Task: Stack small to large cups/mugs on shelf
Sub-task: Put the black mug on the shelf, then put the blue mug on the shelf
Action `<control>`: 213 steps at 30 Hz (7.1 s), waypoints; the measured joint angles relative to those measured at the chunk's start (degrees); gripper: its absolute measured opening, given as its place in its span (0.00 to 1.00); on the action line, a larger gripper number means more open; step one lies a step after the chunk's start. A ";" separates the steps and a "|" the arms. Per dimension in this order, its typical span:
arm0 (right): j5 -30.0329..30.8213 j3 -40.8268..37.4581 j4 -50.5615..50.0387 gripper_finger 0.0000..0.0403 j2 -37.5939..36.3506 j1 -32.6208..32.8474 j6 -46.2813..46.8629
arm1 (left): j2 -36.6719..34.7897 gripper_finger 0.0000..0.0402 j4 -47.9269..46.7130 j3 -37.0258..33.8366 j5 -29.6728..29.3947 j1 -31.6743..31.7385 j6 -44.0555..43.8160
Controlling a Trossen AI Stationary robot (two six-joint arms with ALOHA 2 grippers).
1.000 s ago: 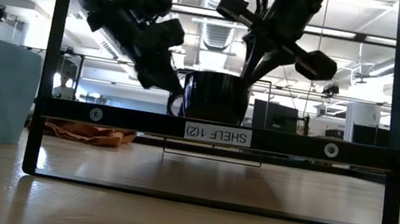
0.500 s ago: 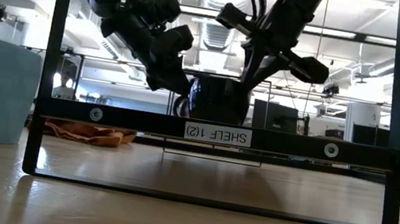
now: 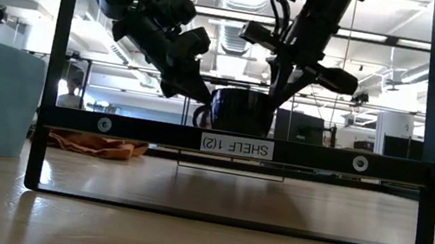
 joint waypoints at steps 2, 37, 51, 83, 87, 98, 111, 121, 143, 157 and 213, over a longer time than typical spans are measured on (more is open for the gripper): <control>-0.16 0.00 0.71 0.02 0.02 -0.06 -0.20 | 0.00 0.00 0.03 0.29 0.00 0.55 0.00; 0.06 -0.13 -9.86 0.14 -14.99 1.82 -11.16 | -24.13 0.04 -29.03 -0.08 -3.50 -2.54 -6.35; -1.98 -2.49 -10.24 0.38 -14.95 2.33 -15.66 | -40.20 0.25 -53.31 -4.54 -19.41 -13.48 -37.31; -3.42 -3.67 -12.85 0.41 -15.10 2.82 -27.03 | -22.96 0.26 -73.12 5.03 -21.30 -45.70 -78.12; -3.17 -3.67 -12.85 0.41 -15.10 2.82 -27.25 | -21.34 0.26 -72.16 5.03 -21.30 -45.70 -76.38; -2.96 -3.67 -12.85 0.41 -15.10 2.82 -27.78 | -18.01 0.26 -68.15 1.26 -20.91 -45.50 -66.05; -2.98 -3.67 -12.89 0.41 -15.10 2.82 -27.38 | -19.82 0.18 -59.96 -5.79 -22.22 -45.46 -63.28; -3.00 -3.67 -15.21 0.41 -15.10 2.82 -26.16 | -19.50 0.02 -54.63 -5.99 -25.15 -39.71 -51.13; -2.47 -3.75 -11.65 0.23 -15.10 10.18 -9.21 | 0.42 0.00 -57.36 29.43 -20.79 -22.22 -2.77; 3.13 -3.85 -7.65 0.05 -15.10 14.31 4.45 | 15.32 0.00 -57.39 45.70 -16.63 -21.87 11.20; 13.55 -3.85 -15.00 0.04 -22.27 18.78 8.43 | 19.76 0.01 -56.19 49.66 -13.35 -18.11 16.40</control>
